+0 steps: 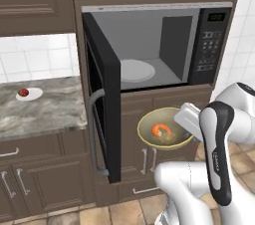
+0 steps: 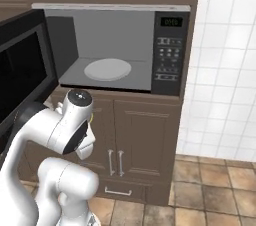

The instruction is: Remove the mango from the bowl and place it on the small plate. Then place the bowl with only the shrimp in the microwave, close the door, and press the start button to microwave the shrimp.

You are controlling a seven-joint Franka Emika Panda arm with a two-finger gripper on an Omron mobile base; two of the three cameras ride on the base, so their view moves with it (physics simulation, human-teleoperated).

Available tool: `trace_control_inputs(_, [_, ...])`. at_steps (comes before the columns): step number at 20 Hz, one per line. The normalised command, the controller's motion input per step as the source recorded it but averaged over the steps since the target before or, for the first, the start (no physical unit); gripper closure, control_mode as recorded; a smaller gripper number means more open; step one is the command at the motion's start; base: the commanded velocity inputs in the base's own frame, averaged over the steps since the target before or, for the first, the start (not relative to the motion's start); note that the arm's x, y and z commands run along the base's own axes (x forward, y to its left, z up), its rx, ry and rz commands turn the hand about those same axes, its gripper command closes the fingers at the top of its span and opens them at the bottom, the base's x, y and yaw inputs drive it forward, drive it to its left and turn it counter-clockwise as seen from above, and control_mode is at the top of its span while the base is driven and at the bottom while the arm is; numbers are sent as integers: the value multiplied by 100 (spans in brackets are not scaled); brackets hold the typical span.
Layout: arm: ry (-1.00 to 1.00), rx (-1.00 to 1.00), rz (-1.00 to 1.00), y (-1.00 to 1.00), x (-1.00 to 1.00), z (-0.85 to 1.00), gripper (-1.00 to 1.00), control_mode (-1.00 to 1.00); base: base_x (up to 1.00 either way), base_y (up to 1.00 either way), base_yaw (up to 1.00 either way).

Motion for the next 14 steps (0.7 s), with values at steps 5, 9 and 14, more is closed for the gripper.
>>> trace_control_inputs(5, [0, 0, 0, 0, 0, 0, 100, 100, 29, -23, 4])
trace_control_inputs(9, [0, 0, 0, 0, 0, 0, 100, 100, 39, -5, 5])
trace_control_inputs(14, [0, 0, 0, 0, 0, 0, 100, 100, 42, -3, 7])
